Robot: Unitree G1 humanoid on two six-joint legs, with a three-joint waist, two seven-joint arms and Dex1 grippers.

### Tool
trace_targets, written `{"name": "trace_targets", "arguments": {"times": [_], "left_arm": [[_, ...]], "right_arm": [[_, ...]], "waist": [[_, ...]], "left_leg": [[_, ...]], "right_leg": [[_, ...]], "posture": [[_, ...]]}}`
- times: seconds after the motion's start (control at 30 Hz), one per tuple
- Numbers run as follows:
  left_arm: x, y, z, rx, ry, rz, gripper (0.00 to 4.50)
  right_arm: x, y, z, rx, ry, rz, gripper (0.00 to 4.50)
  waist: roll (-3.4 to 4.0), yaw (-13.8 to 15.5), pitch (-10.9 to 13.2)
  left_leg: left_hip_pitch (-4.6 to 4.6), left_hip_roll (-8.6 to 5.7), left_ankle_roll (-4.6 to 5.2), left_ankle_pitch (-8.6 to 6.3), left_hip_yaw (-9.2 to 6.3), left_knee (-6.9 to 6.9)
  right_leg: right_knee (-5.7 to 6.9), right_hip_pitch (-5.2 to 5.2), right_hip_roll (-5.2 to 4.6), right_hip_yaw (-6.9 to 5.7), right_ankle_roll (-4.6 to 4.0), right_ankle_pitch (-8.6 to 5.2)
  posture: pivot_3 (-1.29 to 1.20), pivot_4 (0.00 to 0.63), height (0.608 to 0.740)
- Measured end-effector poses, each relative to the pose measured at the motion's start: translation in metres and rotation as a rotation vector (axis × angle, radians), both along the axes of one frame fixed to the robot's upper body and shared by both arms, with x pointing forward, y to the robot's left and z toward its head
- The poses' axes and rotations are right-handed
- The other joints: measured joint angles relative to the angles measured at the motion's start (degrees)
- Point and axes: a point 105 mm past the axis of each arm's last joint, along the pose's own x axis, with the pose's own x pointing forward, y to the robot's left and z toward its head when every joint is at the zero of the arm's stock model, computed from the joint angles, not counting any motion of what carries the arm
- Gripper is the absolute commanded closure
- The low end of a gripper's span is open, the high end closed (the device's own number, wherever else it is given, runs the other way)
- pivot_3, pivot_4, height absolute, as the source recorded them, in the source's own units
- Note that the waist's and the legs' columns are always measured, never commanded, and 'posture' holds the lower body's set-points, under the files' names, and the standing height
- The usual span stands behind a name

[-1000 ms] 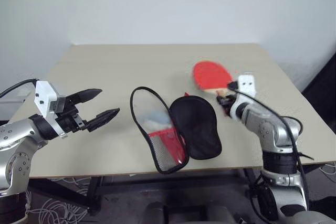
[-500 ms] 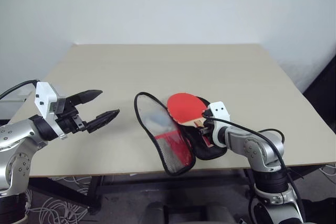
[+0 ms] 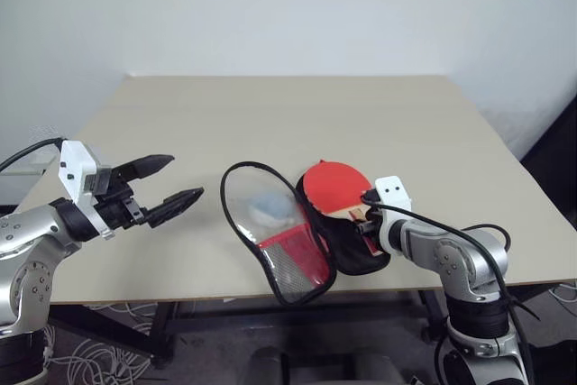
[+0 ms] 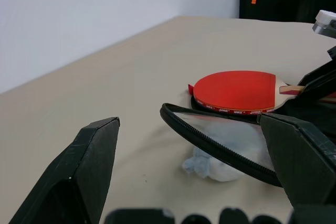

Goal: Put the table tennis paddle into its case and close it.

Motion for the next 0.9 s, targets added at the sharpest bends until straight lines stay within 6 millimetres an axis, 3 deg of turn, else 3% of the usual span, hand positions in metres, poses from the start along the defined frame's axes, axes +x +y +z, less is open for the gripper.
{"name": "trace_targets", "arguments": {"times": [0.37, 0.9], "left_arm": [[0.001, 0.000, 0.000, -0.002, 0.000, 0.000, 0.00], [0.001, 0.000, 0.000, -0.002, 0.002, 0.002, 0.00]], "right_arm": [[-0.006, 0.000, -0.001, 0.001, 0.033, -0.024, 3.32], [0.003, 0.021, 0.002, -0.016, 0.044, -0.027, 3.32]], "waist": [[0.00, -0.02, 0.00], [0.00, -0.01, 0.00]], "left_leg": [[0.00, 0.00, 0.00, 0.00, 0.00, 0.00], [-0.01, 0.03, 0.00, 0.00, 0.00, -0.02]], "right_leg": [[0.00, 0.00, 0.00, 0.00, 0.00, 0.00], [0.01, -0.03, 0.01, 0.00, -0.01, 0.00]], "posture": [[0.00, 0.000, 0.740], [0.00, 0.000, 0.740]]}}
